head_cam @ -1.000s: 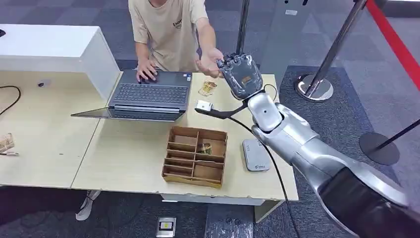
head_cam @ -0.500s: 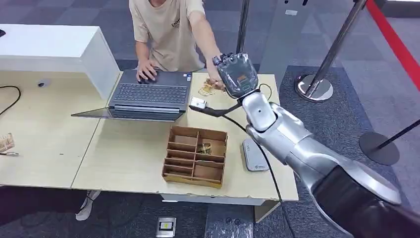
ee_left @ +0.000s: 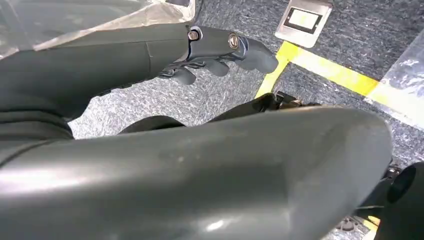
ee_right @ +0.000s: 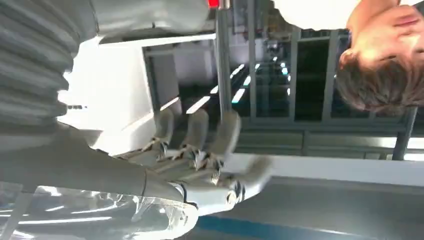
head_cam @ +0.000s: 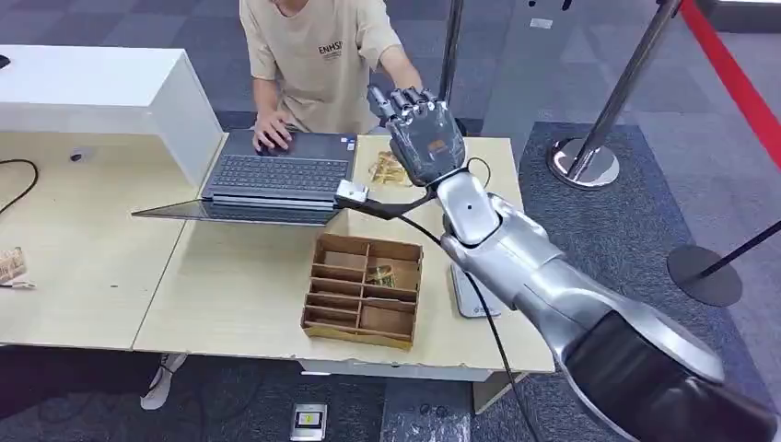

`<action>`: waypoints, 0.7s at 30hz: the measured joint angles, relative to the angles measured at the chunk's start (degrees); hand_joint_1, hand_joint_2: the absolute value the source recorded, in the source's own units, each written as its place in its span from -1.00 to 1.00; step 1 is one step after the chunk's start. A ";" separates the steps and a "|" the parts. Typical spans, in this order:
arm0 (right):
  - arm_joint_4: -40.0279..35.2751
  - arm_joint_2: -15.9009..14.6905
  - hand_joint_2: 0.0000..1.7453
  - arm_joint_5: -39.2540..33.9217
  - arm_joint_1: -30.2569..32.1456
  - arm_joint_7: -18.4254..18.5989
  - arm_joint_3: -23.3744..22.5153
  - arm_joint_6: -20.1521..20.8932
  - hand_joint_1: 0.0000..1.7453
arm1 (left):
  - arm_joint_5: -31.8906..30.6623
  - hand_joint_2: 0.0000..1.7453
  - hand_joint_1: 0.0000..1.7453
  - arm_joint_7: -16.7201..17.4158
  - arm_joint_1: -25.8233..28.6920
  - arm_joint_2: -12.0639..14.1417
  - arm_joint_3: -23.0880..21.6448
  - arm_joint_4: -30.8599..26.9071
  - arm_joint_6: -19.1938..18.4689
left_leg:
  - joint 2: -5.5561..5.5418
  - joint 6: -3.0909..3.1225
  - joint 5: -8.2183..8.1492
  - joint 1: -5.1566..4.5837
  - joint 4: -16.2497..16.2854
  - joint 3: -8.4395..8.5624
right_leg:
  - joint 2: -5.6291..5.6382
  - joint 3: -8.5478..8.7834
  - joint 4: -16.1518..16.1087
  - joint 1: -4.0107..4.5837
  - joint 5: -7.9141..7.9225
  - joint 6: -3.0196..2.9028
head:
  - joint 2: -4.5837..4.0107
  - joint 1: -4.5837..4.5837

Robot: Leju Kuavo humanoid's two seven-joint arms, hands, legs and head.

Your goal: Pass the card to the sensor for recognition and then transmit it.

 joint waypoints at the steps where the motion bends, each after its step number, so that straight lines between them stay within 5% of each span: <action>1: 0.13 0.24 -1.00 -1.12 0.02 -0.77 -0.33 -0.11 -1.00 | 0.00 -1.00 -1.00 0.00 0.01 0.00 0.00 0.00 0.00 | -0.01 0.00 0.00 0.00 0.00 0.00 | 0.00 0.00 0.00 0.00 0.00 0.00 | 0.00 0.02; 5: -0.08 0.81 -1.00 -7.69 0.39 -3.34 -2.71 -0.50 -1.00 | 0.04 -1.00 -1.00 0.00 0.02 0.00 0.00 0.00 0.00 | -0.01 0.00 0.00 0.00 0.00 0.00 | 0.00 0.00 0.00 0.00 0.00 0.00 | 0.00 0.00; 9: -3.12 1.51 -1.00 -17.59 3.55 -10.70 -8.10 -0.66 -1.00 | 0.39 -1.00 -1.00 0.00 0.00 0.00 0.02 0.00 -0.15 | -0.01 0.00 0.00 0.00 0.00 0.00 | 0.00 0.01 0.00 0.00 0.00 0.00 | 0.00 0.00; 10: -3.70 1.88 1.00 -20.78 4.46 -12.97 -9.65 -0.57 -1.00 | 0.57 -1.00 -1.00 0.00 0.00 0.00 0.04 0.00 -0.15 | -0.01 0.00 0.00 0.00 0.00 0.00 | 0.00 0.01 -0.01 0.00 0.00 0.00 | 0.00 0.02; 14: -7.64 2.17 1.00 -41.83 9.16 -19.57 -13.14 9.39 -1.00 | 1.62 -1.00 -1.00 0.00 0.17 0.00 0.28 0.00 0.92 | -0.01 0.00 0.00 0.02 0.00 0.04 | 0.00 0.03 -0.02 0.02 0.00 0.00 | 0.00 0.04; 16: -12.18 1.46 1.00 -46.52 13.72 -18.27 -12.87 11.78 -1.00 | 2.06 -1.00 -1.00 0.02 0.43 0.00 0.44 0.00 1.62 | -0.01 0.00 -0.01 0.02 0.00 0.05 | 0.01 0.02 -0.02 0.01 0.00 0.00 | 0.00 0.02; 21: -24.71 -0.98 1.00 -48.22 24.21 -13.90 -12.17 10.49 -1.00 | 3.52 -1.00 -1.00 0.46 1.07 0.00 0.68 0.00 2.62 | -0.02 -0.01 -0.03 0.01 0.00 0.03 | 0.01 0.01 -0.04 0.01 -0.01 0.00 | 0.00 0.00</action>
